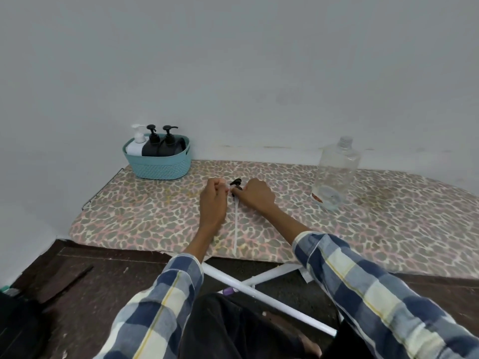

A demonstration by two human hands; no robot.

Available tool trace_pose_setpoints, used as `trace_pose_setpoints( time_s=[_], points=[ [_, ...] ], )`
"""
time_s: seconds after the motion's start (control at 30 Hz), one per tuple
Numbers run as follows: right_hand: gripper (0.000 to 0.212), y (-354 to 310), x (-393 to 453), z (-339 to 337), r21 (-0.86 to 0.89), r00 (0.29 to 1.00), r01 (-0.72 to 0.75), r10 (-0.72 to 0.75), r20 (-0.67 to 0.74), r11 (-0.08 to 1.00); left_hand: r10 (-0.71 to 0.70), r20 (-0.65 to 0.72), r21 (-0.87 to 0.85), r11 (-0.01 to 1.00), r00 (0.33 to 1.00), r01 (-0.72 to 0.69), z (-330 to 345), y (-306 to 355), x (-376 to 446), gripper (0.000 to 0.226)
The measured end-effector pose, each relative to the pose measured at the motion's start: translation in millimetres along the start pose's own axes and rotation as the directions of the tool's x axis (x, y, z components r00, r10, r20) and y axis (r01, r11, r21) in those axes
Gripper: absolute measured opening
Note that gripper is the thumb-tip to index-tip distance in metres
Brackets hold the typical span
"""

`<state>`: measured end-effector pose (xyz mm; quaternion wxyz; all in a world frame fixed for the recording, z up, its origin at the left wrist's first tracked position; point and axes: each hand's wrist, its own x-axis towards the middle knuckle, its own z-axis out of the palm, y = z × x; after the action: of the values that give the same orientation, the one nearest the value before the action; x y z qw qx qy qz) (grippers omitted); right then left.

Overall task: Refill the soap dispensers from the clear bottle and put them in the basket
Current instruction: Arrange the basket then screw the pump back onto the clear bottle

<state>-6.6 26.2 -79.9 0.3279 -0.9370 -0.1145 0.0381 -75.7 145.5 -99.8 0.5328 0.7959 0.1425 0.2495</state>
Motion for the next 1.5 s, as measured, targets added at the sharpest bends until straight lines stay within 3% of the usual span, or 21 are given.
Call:
trace_pose_setpoints(
  time_s=[0.2,0.37,0.63,0.7,0.83,1.07,1.3,1.5],
  points=[
    [0.052,8,-2,-28,0.236,1.000,-0.024,0.021,0.017,0.971,-0.015,0.020,-0.008,1.000,1.000,0.015,0,5,-3,0.026],
    [0.052,14,-12,-90,0.407,0.988,0.064,0.000,-0.157,0.911,-0.055,0.059,0.004,0.998,0.997,0.055,10,16,-4,0.029],
    [0.033,24,-35,-200,0.469,0.920,0.250,-0.056,-0.388,0.847,0.113,0.195,-0.120,0.989,0.974,-0.091,66,108,-21,0.038],
    [0.035,30,-41,-225,0.476,0.904,0.268,-0.047,-0.425,0.837,0.136,0.231,-0.125,0.986,0.963,-0.110,83,128,-22,0.029],
    [0.030,47,-55,-268,0.517,0.868,0.289,0.007,-0.497,0.806,0.156,0.330,-0.117,0.985,0.931,-0.124,112,155,-26,0.036],
    [0.031,94,-67,-316,0.658,0.801,0.288,0.203,-0.564,0.695,0.108,0.517,-0.087,0.993,0.849,-0.074,153,172,-35,0.068],
    [0.039,124,-72,-332,0.806,0.771,0.301,0.367,-0.520,0.509,0.159,0.396,0.060,0.978,0.904,-0.198,187,182,-41,0.112],
    [0.036,138,-69,-333,0.873,0.800,0.269,0.411,-0.438,0.406,0.218,0.302,0.194,0.939,0.928,-0.284,185,184,-46,0.080]
  ],
)
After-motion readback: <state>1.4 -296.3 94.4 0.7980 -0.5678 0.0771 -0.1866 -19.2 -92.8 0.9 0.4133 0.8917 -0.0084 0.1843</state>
